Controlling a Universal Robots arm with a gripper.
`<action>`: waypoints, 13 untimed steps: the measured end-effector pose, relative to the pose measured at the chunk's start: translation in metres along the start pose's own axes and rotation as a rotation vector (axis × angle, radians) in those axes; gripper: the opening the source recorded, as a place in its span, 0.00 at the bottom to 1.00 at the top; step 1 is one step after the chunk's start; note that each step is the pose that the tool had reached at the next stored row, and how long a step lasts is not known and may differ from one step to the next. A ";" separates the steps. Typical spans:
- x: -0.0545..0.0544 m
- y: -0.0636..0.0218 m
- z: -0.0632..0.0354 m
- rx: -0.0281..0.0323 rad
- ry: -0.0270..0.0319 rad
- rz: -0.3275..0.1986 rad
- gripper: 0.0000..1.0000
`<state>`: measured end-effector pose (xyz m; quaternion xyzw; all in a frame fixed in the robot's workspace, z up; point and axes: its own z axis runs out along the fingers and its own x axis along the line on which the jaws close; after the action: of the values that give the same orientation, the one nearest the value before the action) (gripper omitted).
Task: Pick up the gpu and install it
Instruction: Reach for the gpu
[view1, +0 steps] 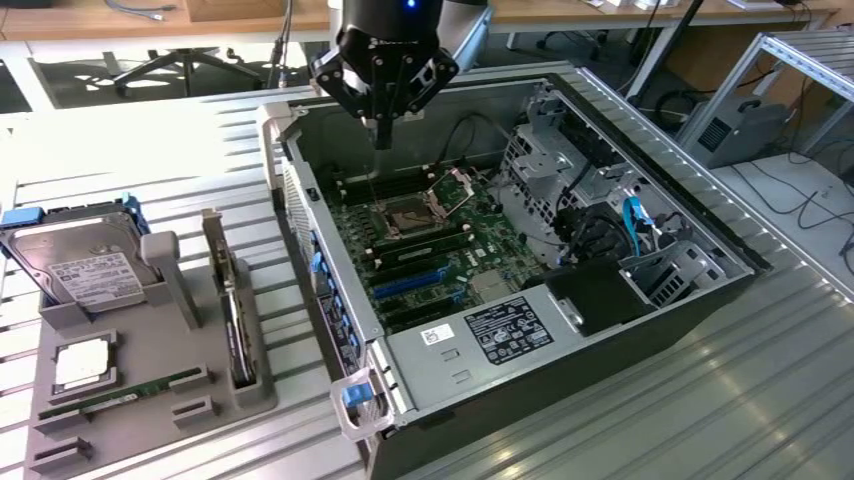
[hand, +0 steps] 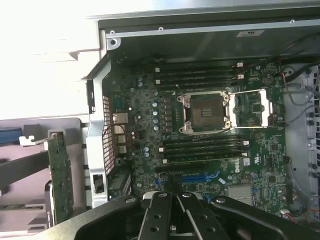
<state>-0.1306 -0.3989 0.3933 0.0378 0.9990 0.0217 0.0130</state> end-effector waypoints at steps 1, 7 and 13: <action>0.000 0.0000 0.0000 0.0000 0.0000 0.000 0.11; 0.001 -0.0001 0.0000 0.0000 -0.0001 0.000 0.11; 0.004 -0.0003 -0.0001 -0.0001 -0.0001 0.000 0.11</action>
<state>-0.1343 -0.3989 0.3933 0.0379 0.9990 0.0217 0.0131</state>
